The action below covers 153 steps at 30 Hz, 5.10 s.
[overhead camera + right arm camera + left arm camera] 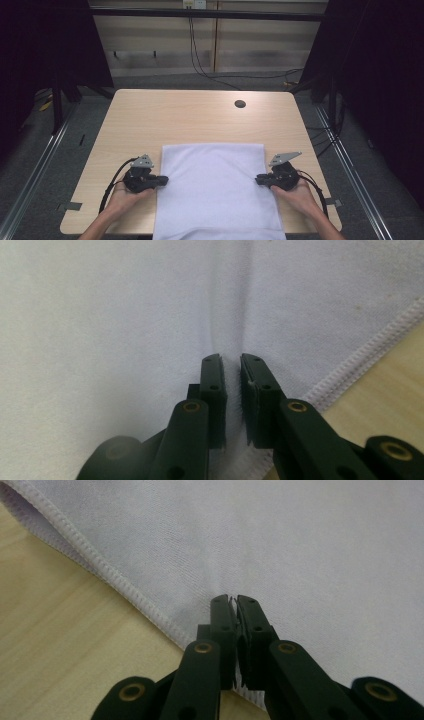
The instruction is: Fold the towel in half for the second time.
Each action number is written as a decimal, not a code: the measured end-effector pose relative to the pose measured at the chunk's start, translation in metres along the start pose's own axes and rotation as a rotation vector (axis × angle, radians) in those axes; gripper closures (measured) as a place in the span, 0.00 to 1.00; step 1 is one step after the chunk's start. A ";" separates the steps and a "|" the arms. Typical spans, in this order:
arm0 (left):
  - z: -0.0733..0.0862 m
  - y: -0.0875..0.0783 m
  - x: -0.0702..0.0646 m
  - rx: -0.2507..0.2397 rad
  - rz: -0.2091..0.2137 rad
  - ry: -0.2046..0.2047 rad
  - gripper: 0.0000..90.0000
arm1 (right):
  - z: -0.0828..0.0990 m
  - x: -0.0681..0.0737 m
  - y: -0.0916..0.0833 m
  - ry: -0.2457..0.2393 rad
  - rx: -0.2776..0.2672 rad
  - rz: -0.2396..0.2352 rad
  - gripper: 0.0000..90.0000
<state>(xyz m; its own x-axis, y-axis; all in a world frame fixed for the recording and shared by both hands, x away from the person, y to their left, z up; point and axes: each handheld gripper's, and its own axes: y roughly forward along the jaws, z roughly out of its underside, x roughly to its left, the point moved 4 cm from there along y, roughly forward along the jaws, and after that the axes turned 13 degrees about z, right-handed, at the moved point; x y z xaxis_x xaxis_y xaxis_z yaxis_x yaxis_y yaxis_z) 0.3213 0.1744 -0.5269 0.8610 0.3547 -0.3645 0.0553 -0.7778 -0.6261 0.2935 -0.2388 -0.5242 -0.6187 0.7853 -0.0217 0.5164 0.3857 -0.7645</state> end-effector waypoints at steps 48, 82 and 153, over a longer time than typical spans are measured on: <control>-0.030 -0.002 0.061 -0.031 -0.036 -0.087 0.71 | -0.031 -0.065 0.016 0.173 -0.061 0.045 0.63; -0.089 -0.045 0.073 -0.173 -0.057 -0.066 0.96 | -0.088 -0.093 -0.014 0.176 -0.199 0.049 0.96; 0.001 -0.051 -0.043 -0.109 0.069 0.047 0.93 | 0.028 0.010 -0.077 0.078 -0.119 -0.080 0.89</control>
<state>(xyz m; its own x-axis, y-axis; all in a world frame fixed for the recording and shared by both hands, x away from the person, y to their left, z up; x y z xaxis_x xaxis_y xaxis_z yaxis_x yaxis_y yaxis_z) 0.2808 0.1995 -0.4801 0.8874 0.2756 -0.3696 0.0475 -0.8521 -0.5212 0.2307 -0.2740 -0.4832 -0.6155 0.7830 0.0899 0.5362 0.4996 -0.6803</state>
